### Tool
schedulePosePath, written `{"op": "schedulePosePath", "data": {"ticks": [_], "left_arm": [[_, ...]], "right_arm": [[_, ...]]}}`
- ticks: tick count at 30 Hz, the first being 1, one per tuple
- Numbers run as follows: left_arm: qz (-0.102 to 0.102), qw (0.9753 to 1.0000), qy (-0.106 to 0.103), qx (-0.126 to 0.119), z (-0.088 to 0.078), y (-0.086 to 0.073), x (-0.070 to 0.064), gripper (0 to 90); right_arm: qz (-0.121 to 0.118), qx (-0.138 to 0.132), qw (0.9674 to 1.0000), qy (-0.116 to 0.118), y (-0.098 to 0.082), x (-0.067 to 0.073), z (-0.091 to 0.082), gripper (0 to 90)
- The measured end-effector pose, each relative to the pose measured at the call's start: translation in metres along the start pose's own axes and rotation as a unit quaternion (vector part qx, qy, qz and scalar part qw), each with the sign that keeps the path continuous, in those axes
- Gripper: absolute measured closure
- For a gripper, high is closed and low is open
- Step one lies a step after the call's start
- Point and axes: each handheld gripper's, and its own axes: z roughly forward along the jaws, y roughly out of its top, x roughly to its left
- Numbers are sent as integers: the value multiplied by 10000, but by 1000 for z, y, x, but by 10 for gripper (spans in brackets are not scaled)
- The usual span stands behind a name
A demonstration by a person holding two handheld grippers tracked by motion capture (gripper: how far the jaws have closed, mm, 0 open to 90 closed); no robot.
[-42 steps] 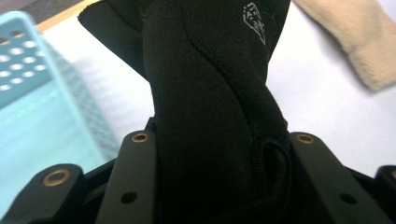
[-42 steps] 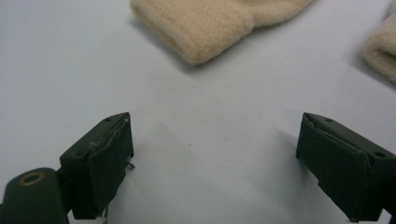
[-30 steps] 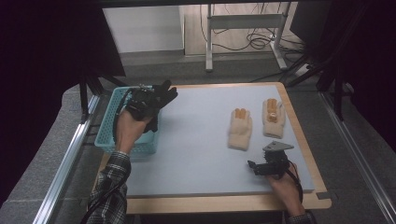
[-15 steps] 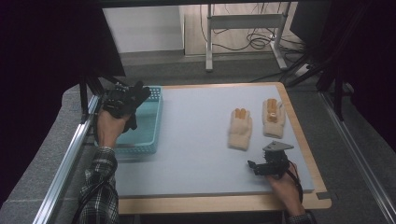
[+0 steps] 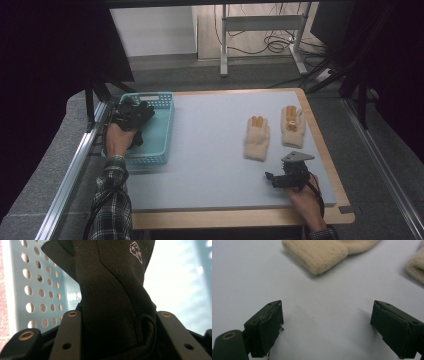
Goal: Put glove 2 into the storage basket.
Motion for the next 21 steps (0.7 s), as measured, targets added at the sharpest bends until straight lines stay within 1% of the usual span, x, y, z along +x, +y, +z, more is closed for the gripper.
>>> {"op": "schedulePosePath", "data": {"ticks": [2, 5, 6, 7, 9, 10, 11, 12, 13, 14, 15, 16, 17, 19, 21], "left_arm": [[1, 9996, 220, 180, 10, 0, 2, 588], [-36, 9990, 349, 272, 18, -1, 6, 583], [-36, 9990, 349, 272, 18, -1, 6, 579], [-24, 9986, 385, 370, 22, -2, 8, 569], [17, 9981, 457, 422, 26, -3, 9, 552], [32, 9981, 446, 429, 28, -4, 11, 534], [85, 9983, 422, 395, 29, -5, 11, 517], [165, 9982, 447, 374, 28, -5, 10, 507], [165, 9982, 447, 374, 28, -5, 10, 477], [329, 9971, 594, 337, 29, -5, 8, 430], [387, 9964, 656, 359, 29, -4, 6, 378], [404, 9962, 658, 410, 29, -3, 6, 313], [375, 9969, 537, 442, 28, -2, 6, 265], [304, 9983, 259, 424, 25, -2, 9, 201], [238, 9988, 89, 415, 21, -2, 12, 158]], "right_arm": [[1, -1, 10000, 1, 0, 0, 0, 106], [1, -4, 10000, 2, 0, 0, 0, 106], [1, -4, 10000, 2, 0, 0, 0, 106], [2, -4, 10000, 3, 0, 0, 0, 106], [2, -5, 10000, 2, 0, 0, 0, 106], [1, -7, 10000, 2, 0, 0, 0, 106], [2, -6, 10000, 2, 0, 0, 0, 106], [1, -7, 10000, 1, 0, 0, 0, 106], [1, -7, 10000, 1, 0, 0, 0, 106], [3, -6, 10000, 1, 0, 0, 0, 106], [0, -6, 10000, 1, 0, 0, 0, 106], [-1, -6, 10000, 1, 0, 0, 0, 106], [-2, -6, 10000, 1, 0, 0, 0, 106], [1, -5, 10000, 1, 0, 0, 0, 106], [2, -5, 10000, 1, 0, 0, 0, 106]]}}
